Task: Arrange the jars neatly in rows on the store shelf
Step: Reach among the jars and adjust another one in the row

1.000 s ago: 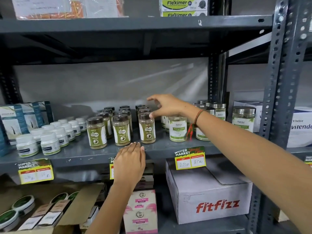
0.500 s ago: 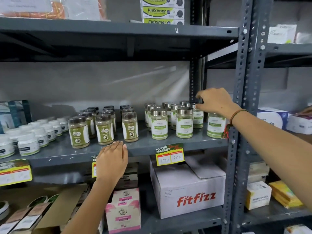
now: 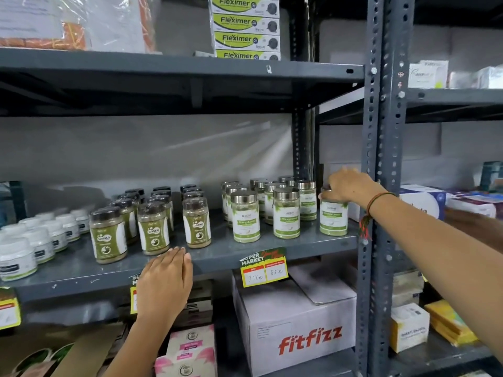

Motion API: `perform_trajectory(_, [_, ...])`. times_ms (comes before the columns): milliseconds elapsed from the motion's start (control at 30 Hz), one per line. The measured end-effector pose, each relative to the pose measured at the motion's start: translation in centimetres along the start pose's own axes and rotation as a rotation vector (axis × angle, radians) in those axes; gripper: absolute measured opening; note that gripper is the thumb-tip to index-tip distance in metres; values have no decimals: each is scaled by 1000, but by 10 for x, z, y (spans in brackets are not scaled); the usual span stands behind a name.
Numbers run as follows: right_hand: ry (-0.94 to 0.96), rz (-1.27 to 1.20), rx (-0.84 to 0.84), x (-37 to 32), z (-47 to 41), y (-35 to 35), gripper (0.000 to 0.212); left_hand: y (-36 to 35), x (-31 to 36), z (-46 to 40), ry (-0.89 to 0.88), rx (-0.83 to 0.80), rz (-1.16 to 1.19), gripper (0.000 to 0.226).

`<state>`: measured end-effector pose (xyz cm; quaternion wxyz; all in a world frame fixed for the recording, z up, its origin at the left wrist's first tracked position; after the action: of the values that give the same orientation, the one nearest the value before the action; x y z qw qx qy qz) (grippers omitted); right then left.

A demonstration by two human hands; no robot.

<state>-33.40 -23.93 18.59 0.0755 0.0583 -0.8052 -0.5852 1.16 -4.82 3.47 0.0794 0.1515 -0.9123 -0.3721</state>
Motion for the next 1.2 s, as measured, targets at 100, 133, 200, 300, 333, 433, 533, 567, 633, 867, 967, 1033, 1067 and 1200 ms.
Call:
perform_trajectory(100, [42, -82, -20, -3, -2, -2, 55, -1, 0, 0, 5, -4, 5, 50])
perform_trajectory(133, [54, -109, -23, -5, -3, -2, 57, -1, 0, 0, 6, -6, 9, 50])
perform_trajectory(200, [74, -171, -23, -6, -5, -2, 60, -1, 0, 0, 4, -6, 17, 51])
perform_trajectory(300, [100, -269, -30, -7, -7, -4, 61, -2, -1, 0, 1, 3, 18, 52])
perform_trajectory(333, [107, -303, -35, -7, -7, -6, 60, -2, -1, 0, 2, 5, 19, 52])
perform_trajectory(433, [122, -360, -37, -6, -7, -7, 57, -2, -1, 0, 7, 11, 21, 51])
perform_trajectory(533, [132, -405, -45, -5, -6, -6, 52, -1, 0, 1, 2, 23, 30, 50])
perform_trajectory(567, [136, -422, -51, -5, -5, -6, 51, -1, 0, 1, 2, 25, 30, 50])
perform_trajectory(633, [139, -452, -59, -5, -5, -6, 50, 0, 0, 0, 2, 27, 29, 50])
perform_trajectory(867, [127, -510, -60, -3, -8, -7, 64, 1, 0, 1, -3, 38, 17, 47])
perform_trajectory(967, [241, -538, 168, -16, -4, 8, 60, 2, 0, 1, 0, 37, 11, 46])
perform_trajectory(1033, [327, -546, 208, -33, 0, 11, 63, 2, 1, 1, -2, 39, 6, 45])
perform_trajectory(1067, [361, -538, 176, -43, 1, 9, 69, 2, 1, 1, -5, 41, 2, 45])
perform_trajectory(1200, [422, -443, 61, -70, 0, -1, 79, 3, 1, 2, -5, 42, 0, 45])
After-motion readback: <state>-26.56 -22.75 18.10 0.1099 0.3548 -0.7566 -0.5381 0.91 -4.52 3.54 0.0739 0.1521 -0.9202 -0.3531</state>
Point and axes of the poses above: each hand's wrist, its own z-axis away from the middle knuckle, its own y-axis out of the back of the hand, x = y × z, the point moved 6 cm from there along -z, towards the middle knuckle, and after that the axes turned 6 degrees about -z, right-handed, at the moved point
